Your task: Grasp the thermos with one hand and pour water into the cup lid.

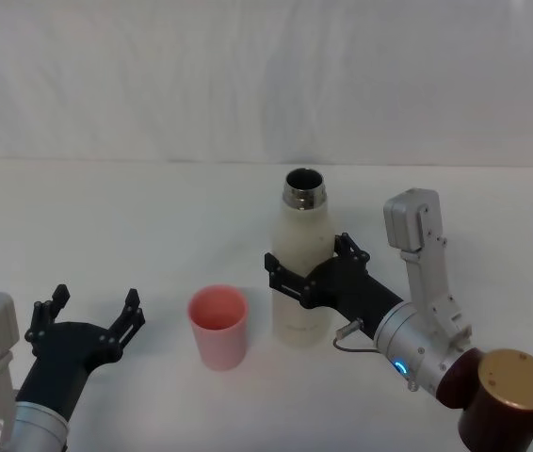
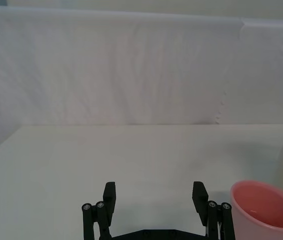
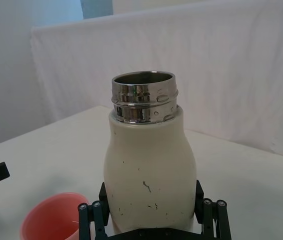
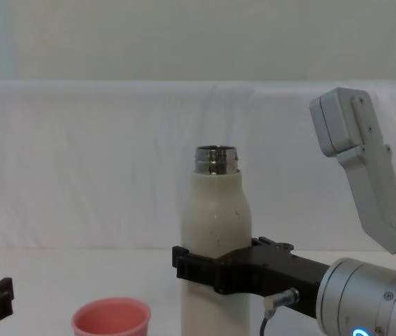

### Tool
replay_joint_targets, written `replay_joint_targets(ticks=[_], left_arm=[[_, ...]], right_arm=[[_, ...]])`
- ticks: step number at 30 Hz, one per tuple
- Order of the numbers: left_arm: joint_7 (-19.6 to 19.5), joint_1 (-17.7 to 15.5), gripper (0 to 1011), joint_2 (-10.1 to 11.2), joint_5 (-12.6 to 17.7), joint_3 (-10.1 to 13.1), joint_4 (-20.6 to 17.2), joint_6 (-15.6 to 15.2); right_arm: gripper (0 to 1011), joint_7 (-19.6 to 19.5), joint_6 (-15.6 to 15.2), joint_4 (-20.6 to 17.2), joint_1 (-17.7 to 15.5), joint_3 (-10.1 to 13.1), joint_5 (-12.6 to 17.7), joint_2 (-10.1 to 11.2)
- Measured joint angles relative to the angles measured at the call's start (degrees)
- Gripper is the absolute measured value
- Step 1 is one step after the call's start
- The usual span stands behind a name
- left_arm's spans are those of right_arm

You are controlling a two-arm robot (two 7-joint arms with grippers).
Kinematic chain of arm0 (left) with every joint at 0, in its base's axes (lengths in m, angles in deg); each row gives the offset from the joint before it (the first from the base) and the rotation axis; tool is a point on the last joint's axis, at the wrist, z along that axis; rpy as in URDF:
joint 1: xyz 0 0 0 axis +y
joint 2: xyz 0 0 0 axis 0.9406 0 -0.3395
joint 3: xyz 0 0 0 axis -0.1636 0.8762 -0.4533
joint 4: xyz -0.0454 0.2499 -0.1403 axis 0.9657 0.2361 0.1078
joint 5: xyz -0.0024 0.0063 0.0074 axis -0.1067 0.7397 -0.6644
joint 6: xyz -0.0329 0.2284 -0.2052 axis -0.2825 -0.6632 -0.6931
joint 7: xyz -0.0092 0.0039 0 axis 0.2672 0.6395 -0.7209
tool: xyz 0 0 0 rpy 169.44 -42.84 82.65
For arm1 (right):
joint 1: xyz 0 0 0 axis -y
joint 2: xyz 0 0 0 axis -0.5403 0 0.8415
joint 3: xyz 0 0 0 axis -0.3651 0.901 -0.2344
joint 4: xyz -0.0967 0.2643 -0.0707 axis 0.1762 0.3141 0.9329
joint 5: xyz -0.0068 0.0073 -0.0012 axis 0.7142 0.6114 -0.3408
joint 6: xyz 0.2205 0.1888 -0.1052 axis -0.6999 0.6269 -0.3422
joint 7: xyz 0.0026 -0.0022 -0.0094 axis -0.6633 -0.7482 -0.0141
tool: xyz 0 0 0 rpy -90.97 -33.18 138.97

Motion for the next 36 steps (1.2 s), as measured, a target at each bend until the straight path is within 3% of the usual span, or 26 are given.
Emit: replay_joint_targets(ticks=[20, 26, 36], left_arm=[[0.00, 0.00, 1001, 0.00, 0.00, 0.00, 0.00, 0.00], [0.00, 0.00, 1001, 0.00, 0.00, 0.00, 0.00, 0.00], [0.00, 0.00, 1001, 0.00, 0.00, 0.00, 0.00, 0.00]], right_arm=[[961, -0.62, 0.03, -0.89, -0.65, 0.11, -0.53, 0.23], [961, -1.58, 0.51, -2.65, -1.62, 0.23, -2.18, 1.07], [961, -3.17, 2.23, -7.74, -3.66, 0.61, -8.92, 4.43]])
